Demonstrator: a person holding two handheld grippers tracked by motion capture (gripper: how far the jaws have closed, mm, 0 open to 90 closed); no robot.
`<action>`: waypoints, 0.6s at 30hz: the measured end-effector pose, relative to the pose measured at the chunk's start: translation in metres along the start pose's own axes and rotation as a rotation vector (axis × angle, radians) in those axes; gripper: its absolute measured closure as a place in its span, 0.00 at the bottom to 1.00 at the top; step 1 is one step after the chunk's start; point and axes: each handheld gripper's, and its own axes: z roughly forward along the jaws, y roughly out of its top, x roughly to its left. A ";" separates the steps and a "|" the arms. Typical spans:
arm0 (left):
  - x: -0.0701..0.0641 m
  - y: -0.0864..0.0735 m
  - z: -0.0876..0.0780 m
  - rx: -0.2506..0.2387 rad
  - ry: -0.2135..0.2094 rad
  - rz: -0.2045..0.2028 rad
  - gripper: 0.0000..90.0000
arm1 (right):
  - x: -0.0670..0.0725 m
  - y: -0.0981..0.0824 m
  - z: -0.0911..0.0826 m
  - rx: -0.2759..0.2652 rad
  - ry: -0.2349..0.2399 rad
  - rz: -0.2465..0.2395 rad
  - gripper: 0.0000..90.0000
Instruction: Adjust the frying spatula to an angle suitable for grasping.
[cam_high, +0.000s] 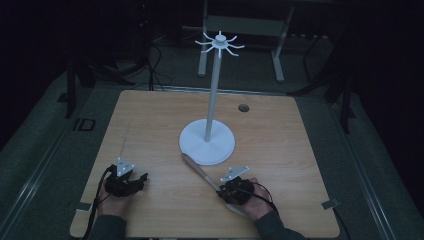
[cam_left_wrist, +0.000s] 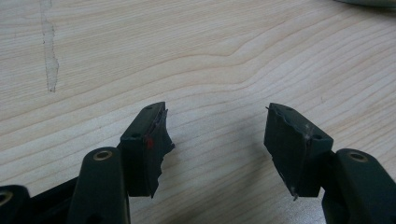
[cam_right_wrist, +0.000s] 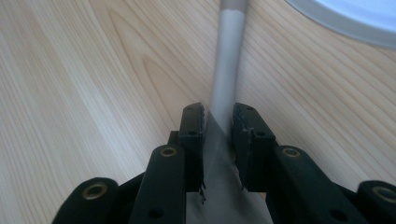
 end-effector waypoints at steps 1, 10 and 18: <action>0.000 0.000 0.000 0.001 0.000 0.000 0.44 | -0.003 -0.006 -0.004 -0.001 -0.013 0.003 0.83; -0.001 0.000 0.001 0.008 -0.002 0.006 0.44 | -0.029 -0.044 -0.032 -0.016 -0.112 0.100 0.83; -0.002 0.000 0.003 0.012 -0.005 0.007 0.44 | -0.039 -0.044 -0.042 -0.015 -0.108 0.117 0.76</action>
